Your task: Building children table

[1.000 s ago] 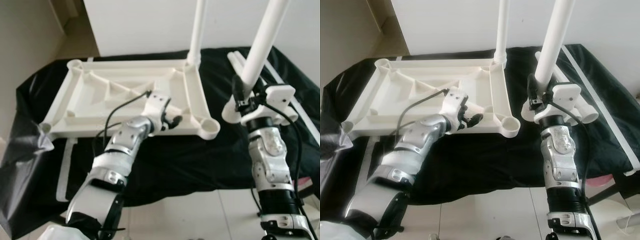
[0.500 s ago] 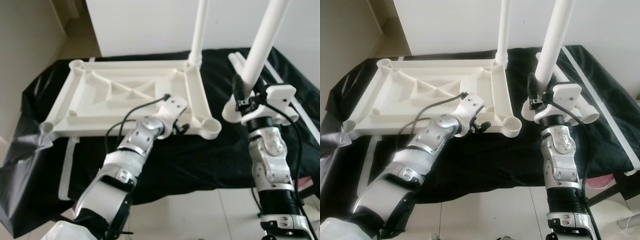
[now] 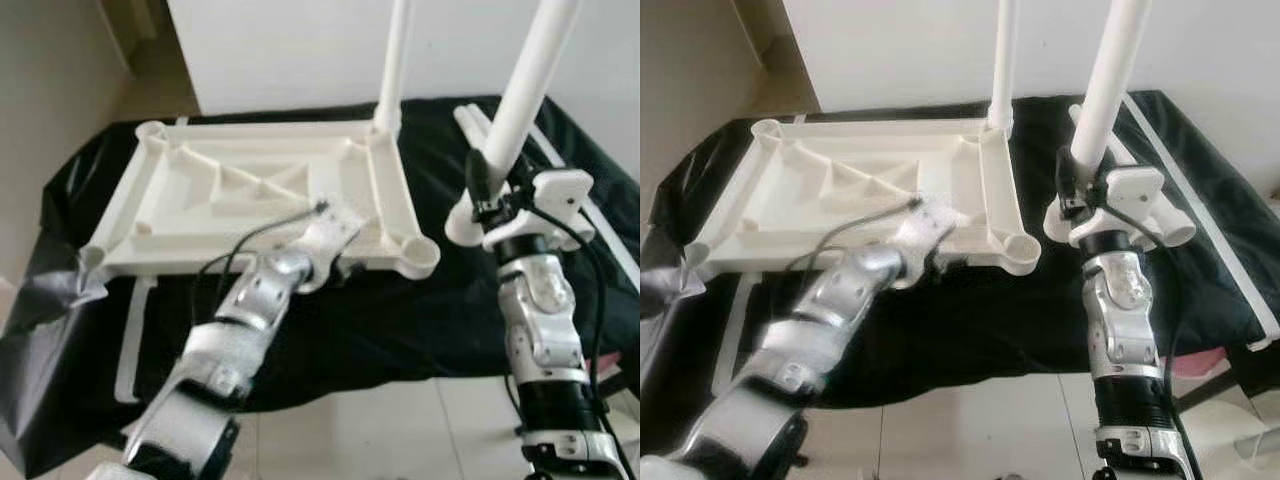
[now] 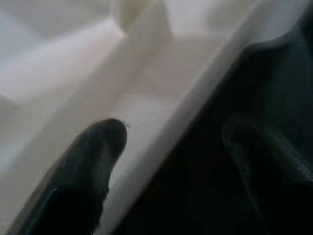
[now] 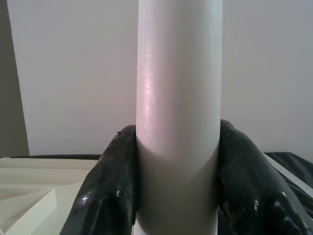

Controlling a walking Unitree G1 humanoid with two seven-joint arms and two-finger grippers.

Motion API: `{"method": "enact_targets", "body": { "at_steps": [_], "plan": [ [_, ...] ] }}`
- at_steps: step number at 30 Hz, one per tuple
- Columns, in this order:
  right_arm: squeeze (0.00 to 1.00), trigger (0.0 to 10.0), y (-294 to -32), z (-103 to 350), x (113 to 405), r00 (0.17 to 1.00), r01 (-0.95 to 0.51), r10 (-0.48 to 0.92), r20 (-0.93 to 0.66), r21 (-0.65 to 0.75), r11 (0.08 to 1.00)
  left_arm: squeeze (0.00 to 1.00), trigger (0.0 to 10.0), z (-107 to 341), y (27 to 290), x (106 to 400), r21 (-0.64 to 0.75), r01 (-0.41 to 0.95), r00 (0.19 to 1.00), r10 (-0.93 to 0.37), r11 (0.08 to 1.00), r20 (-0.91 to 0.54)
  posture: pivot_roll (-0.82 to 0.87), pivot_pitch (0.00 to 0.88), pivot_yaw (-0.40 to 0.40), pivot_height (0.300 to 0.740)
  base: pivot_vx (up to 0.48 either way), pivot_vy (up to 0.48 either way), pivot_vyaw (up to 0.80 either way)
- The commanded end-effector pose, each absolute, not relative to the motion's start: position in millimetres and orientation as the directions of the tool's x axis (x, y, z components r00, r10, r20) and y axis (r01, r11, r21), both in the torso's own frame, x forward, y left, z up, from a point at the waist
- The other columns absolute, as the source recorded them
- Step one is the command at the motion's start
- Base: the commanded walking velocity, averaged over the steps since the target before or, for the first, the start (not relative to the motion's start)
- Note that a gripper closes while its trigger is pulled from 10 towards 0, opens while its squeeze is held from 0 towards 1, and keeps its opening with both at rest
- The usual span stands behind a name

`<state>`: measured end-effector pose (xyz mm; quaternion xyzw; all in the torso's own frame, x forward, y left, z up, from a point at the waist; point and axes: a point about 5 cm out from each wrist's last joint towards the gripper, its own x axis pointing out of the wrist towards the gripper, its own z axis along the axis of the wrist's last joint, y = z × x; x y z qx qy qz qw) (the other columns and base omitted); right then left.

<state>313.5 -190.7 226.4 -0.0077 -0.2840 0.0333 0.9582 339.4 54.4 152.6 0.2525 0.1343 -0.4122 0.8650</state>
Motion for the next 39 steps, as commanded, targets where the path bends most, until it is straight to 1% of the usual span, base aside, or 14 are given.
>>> {"method": "enact_targets", "body": {
  "at_steps": [1, 4, 8, 11, 14, 17, 22, 25, 26, 29, 30, 36, 37, 39],
  "plan": [
    [0.0, 10.0, -191, 229, 313, 0.83, -0.054, 0.07, 0.554, -0.045, 0.998, 0.0, 10.0, 140, 56, 326, 0.247, 0.883, 0.468, -0.7, 0.399, -0.54, -0.06, 0.071, 0.045, 0.74, 0.0, 0.0, 0.0],
    [0.0, 10.0, -192, 229, 313, 0.83, -0.054, 0.07, 0.554, -0.045, 0.998, 0.0, 10.0, 136, 68, 319, 0.252, 0.904, 0.427, -0.695, 0.346, -0.578, -0.05, 0.072, 0.043, 0.74, 0.0, 0.0, 0.0],
    [0.0, 10.0, -192, 229, 314, 0.83, -0.054, 0.07, 0.553, -0.046, 0.998, 0.0, 10.0, 136, 80, 315, 0.269, 0.908, 0.419, -0.677, 0.322, -0.605, -0.05, 0.072, 0.041, 0.74, 0.0, 0.0, 0.0],
    [0.0, 10.0, -192, 230, 315, 0.83, -0.057, 0.073, 0.553, -0.047, 0.997, 0.0, 10.0, 160, 82, 331, 0.234, 0.86, 0.506, -0.695, 0.453, -0.511, -0.05, 0.075, 0.034, 0.74, 0.0, 0.0, 0.0],
    [0.0, 10.0, -192, 230, 315, 0.83, -0.059, 0.076, 0.552, -0.049, 0.997, 0.0, 10.0, 178, 82, 337, 0.217, 0.844, 0.532, -0.719, 0.49, -0.447, -0.05, 0.077, 0.031, 0.74, 0.0, 0.0, 0.0],
    [0.0, 10.0, -191, 231, 316, 0.831, -0.062, 0.082, 0.55, -0.054, 0.997, 0.0, 10.0, 198, 81, 350, 0.186, 0.795, 0.602, -0.713, 0.577, -0.361, -0.05, 0.079, 0.029, 0.74, 0.0, 0.0, 0.0],
    [0.0, 10.0, -192, 231, 316, 0.831, -0.062, 0.083, 0.55, -0.057, 0.996, 0.0, 10.0, 213, 74, 354, 0.13, 0.786, 0.613, -0.734, 0.604, -0.294, -0.06, 0.081, 0.029, 0.74, 0.0, 0.0, 0.0],
    [0.0, 10.0, -193, 231, 316, 0.831, -0.057, 0.079, 0.551, -0.057, 0.997, 0.0, 10.0, 222, 67, 367, 0.096, 0.708, 0.7, -0.677, 0.7, -0.228, -0.06, 0.083, 0.03, 0.74, 0.0, 0.0, 0.0],
    [0.0, 10.0, -193, 232, 315, 0.83, -0.055, 0.077, 0.552, -0.056, 0.997, 0.0, 10.0, 222, 66, 373, 0.126, 0.642, 0.762, -0.611, 0.756, -0.215, -0.06, 0.086, 0.033, 0.74, 0.0, 0.0, 0.0],
    [0.0, 10.0, -193, 232, 315, 0.83, -0.053, 0.075, 0.553, -0.056, 0.997, 0.0, 10.0, 221, 65, 377, 0.147, 0.601, 0.795, -0.569, 0.786, -0.209, -0.06, 0.086, 0.033, 0.74, 0.0, 0.0, 0.0],
    [0.0, 10.0, -193, 233, 315, 0.829, -0.049, 0.071, 0.555, -0.055, 0.997, 0.0, 10.0, 212, 62, 380, 0.179, 0.556, 0.825, -0.512, 0.812, -0.239, -0.07, 0.09, 0.036, 0.74, 0.0, 0.0, 0.0],
    [0.0, 10.0, -194, 233, 314, 0.828, -0.045, 0.066, 0.557, -0.051, 0.998, 0.0, 10.0, 200, 58, 382, 0.326, 0.468, 0.88, -0.398, 0.821, -0.259, -0.07, 0.095, 0.039, 0.74, 0.0, 0.0, 0.0],
    [0.0, 10.0, -194, 233, 313, 0.828, -0.044, 0.065, 0.557, -0.051, 0.998, 0.0, 10.0, 197, 59, 382, 0.404, 0.447, 0.893, -0.368, 0.798, -0.26, -0.07, 0.095, 0.039, 0.74, 0.0, 0.0, 0.0],
    [0.0, 10.0, -193, 233, 313, 0.828, -0.044, 0.064, 0.557, -0.049, 0.998, 0.0, 10.0, 193, 58, 382, 0.453, 0.432, 0.901, -0.348, 0.78, -0.261, -0.07, 0.097, 0.043, 0.74, 0.0, 0.0, 0.0]
  ]
}}
